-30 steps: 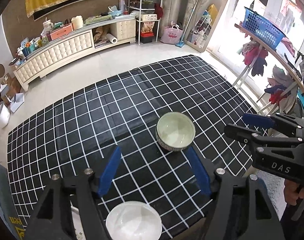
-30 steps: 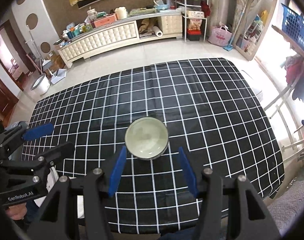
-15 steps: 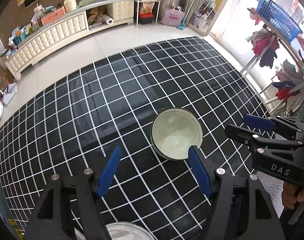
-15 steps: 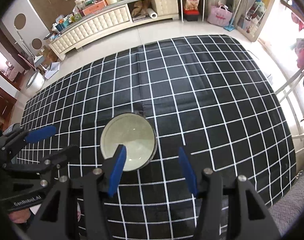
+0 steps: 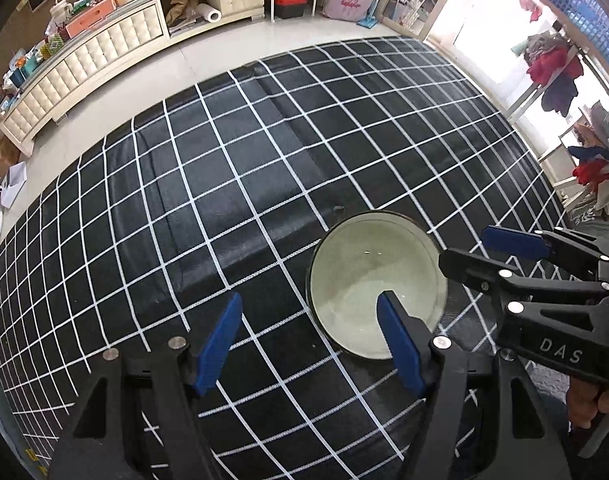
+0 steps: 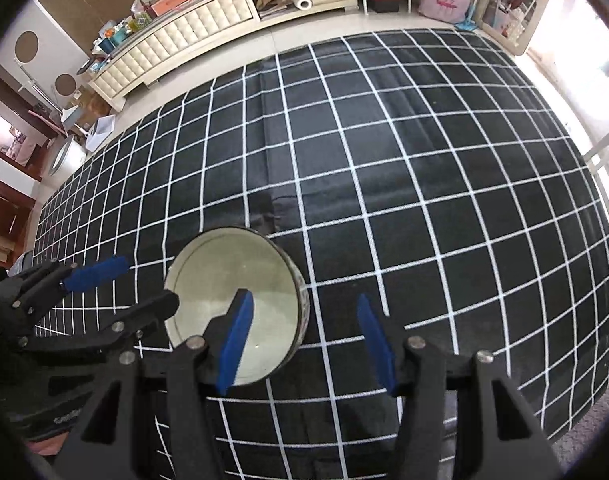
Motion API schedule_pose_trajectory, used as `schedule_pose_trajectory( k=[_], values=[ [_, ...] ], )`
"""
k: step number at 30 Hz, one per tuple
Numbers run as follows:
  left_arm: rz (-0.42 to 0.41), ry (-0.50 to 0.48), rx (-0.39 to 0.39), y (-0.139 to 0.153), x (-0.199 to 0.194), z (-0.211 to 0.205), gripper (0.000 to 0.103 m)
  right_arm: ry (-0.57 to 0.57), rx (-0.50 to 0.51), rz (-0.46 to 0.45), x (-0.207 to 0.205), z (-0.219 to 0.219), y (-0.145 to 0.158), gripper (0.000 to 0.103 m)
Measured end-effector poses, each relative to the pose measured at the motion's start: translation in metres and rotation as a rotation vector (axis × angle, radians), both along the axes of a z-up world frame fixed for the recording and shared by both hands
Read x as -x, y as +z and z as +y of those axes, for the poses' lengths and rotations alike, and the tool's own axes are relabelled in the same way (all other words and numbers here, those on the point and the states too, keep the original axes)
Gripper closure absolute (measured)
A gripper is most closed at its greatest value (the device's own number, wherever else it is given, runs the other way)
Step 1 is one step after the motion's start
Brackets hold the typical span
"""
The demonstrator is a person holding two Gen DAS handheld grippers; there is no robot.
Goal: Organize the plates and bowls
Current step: 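Close both tools on the green-patterned bowl rim and lift it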
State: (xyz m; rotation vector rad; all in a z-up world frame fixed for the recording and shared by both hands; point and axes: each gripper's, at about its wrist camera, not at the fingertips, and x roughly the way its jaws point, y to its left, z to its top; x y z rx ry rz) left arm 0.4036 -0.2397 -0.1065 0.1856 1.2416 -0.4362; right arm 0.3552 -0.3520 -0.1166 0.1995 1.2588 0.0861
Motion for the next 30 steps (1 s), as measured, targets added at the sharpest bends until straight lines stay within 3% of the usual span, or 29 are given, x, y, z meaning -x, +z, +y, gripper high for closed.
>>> schedule_pose_trajectory(
  k=[5,12,24,30],
  values=[
    [0.033,0.009,-0.028,-0.019,-0.010,-0.003,0.048,-0.007,-0.014,0.031,-0.003,-0.004,-0.014,0.059],
    [0.077,0.001,-0.032,-0.037,-0.016,-0.008,0.073,-0.008,-0.049,0.035,0.000,-0.007,-0.022,0.079],
    [0.111,-0.034,-0.052,-0.050,-0.014,-0.022,0.093,0.020,0.007,0.033,0.008,-0.003,-0.025,0.090],
    [0.083,-0.050,-0.083,-0.050,-0.010,-0.030,0.094,-0.018,0.006,0.023,0.015,-0.003,-0.018,0.092]
  ],
)
